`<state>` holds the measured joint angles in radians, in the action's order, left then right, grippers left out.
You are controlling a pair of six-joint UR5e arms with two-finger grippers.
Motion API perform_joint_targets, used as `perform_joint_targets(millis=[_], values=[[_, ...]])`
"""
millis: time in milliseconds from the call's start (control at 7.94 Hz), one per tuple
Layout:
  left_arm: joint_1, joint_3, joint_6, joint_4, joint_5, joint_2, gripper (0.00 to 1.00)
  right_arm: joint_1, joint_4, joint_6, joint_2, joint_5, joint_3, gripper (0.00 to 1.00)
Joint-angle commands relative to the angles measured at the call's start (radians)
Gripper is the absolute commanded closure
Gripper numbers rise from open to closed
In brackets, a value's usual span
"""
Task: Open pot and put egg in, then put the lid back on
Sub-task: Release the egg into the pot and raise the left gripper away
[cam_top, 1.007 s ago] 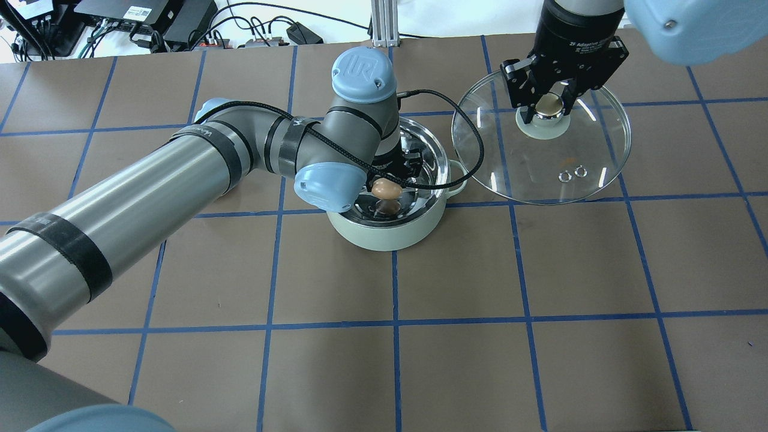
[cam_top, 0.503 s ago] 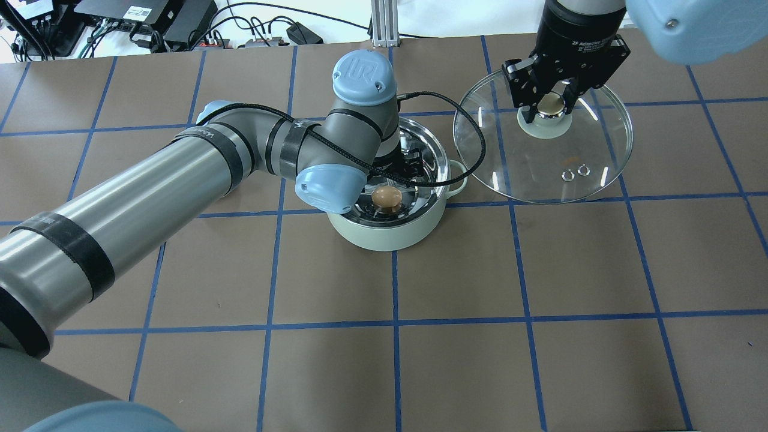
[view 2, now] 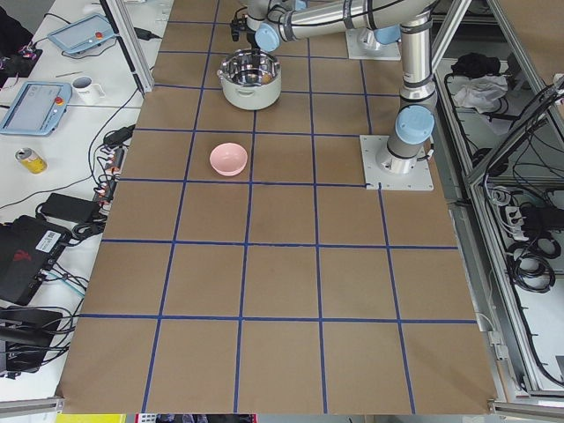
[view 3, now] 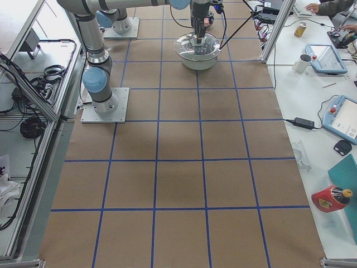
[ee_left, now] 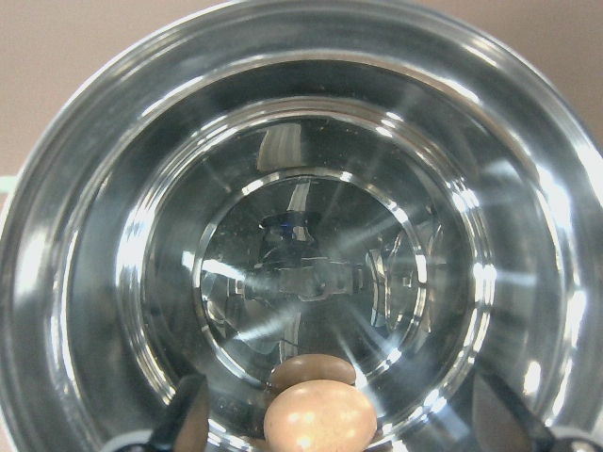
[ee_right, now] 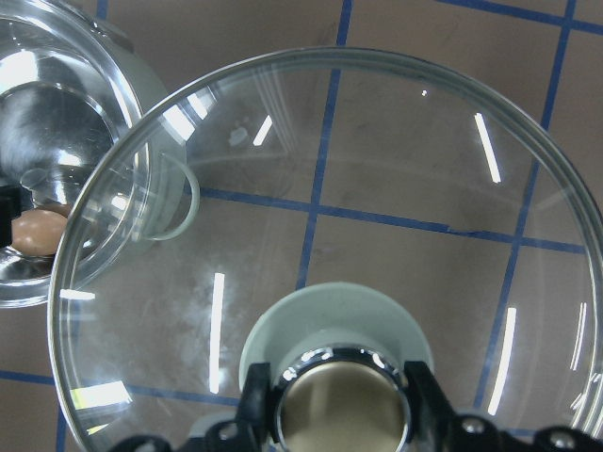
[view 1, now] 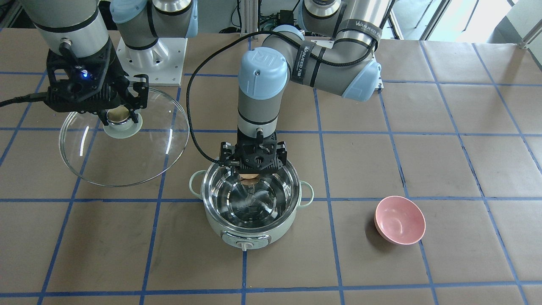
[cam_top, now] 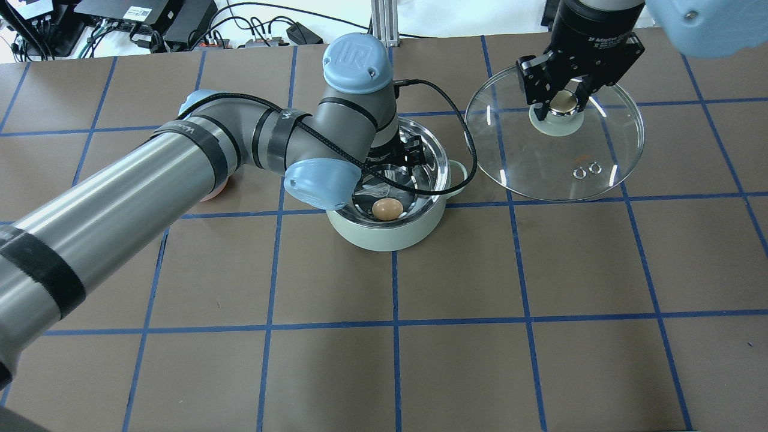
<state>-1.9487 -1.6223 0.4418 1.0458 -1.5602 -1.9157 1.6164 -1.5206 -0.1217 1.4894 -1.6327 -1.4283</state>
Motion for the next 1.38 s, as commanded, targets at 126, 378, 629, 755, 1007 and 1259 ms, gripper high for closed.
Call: perform_joint_targets(millis=[126,378,629,755,1007,1259], values=[[0.054,0.041,-0.003,0.334,0.003,0.225,0.00,0.005,-0.004,0.016,0.002,0.004,-0.003,1.00],[0.149,0.100,-0.087,0.546,0.000,0.312,0.00,0.031,-0.010,0.077,0.002,0.014,-0.003,1.00],[0.259,0.108,-0.194,0.583,0.003,0.345,0.00,0.118,-0.087,0.166,-0.037,0.020,0.000,1.00],[0.325,0.114,-0.262,0.585,0.008,0.346,0.00,0.156,-0.114,0.206,-0.066,0.020,0.003,1.00],[0.416,0.114,-0.415,0.588,0.003,0.348,0.00,0.235,-0.194,0.305,-0.135,0.020,0.014,1.00],[0.416,0.114,-0.443,0.588,0.008,0.348,0.00,0.299,-0.234,0.414,-0.208,0.055,0.054,1.00]])
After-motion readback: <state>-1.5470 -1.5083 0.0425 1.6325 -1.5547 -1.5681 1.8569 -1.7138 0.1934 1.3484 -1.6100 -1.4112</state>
